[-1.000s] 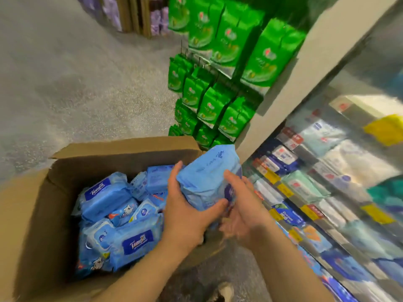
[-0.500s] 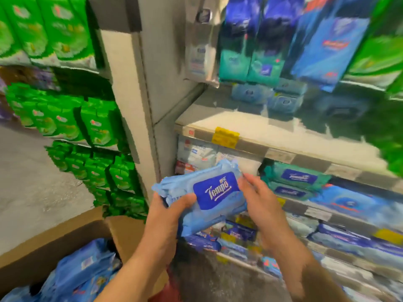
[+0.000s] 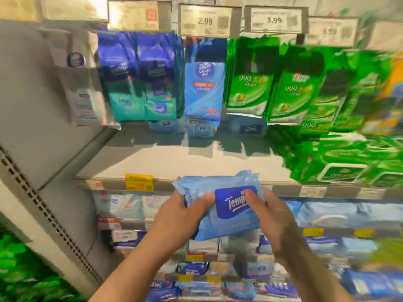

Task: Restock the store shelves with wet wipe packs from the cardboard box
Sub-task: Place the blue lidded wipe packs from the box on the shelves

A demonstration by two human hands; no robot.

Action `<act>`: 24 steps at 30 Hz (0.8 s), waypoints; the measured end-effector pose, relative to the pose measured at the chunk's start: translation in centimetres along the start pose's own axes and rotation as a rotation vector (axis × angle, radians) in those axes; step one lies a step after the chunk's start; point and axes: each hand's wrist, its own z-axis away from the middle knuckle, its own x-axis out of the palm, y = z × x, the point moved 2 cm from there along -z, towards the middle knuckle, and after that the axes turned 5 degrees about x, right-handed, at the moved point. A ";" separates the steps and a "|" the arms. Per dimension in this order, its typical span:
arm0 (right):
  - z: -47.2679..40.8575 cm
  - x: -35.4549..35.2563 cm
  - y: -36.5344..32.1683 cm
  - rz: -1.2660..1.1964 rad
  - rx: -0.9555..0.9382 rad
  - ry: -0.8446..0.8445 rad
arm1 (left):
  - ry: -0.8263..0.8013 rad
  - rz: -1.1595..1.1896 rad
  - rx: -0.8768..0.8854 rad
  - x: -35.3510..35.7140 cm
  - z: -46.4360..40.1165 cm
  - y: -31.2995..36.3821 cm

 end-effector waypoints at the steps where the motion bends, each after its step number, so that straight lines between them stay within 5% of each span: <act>1: -0.7 -0.5 -0.2 -0.014 -0.004 -0.003 | -0.026 -0.037 0.042 0.1 -1.1 0.5; 17: -13.6 -3.0 -0.7 0.247 -0.068 0.167 | -0.275 -0.011 0.201 3.1 -18.7 -1.9; 21: -16.5 -4.0 0.7 0.454 -0.081 0.209 | -0.218 -0.114 0.165 5.5 -21.3 -3.1; 24: -17.8 -4.7 1.4 0.609 -0.109 0.205 | -0.023 -0.260 0.208 5.8 -21.8 -3.2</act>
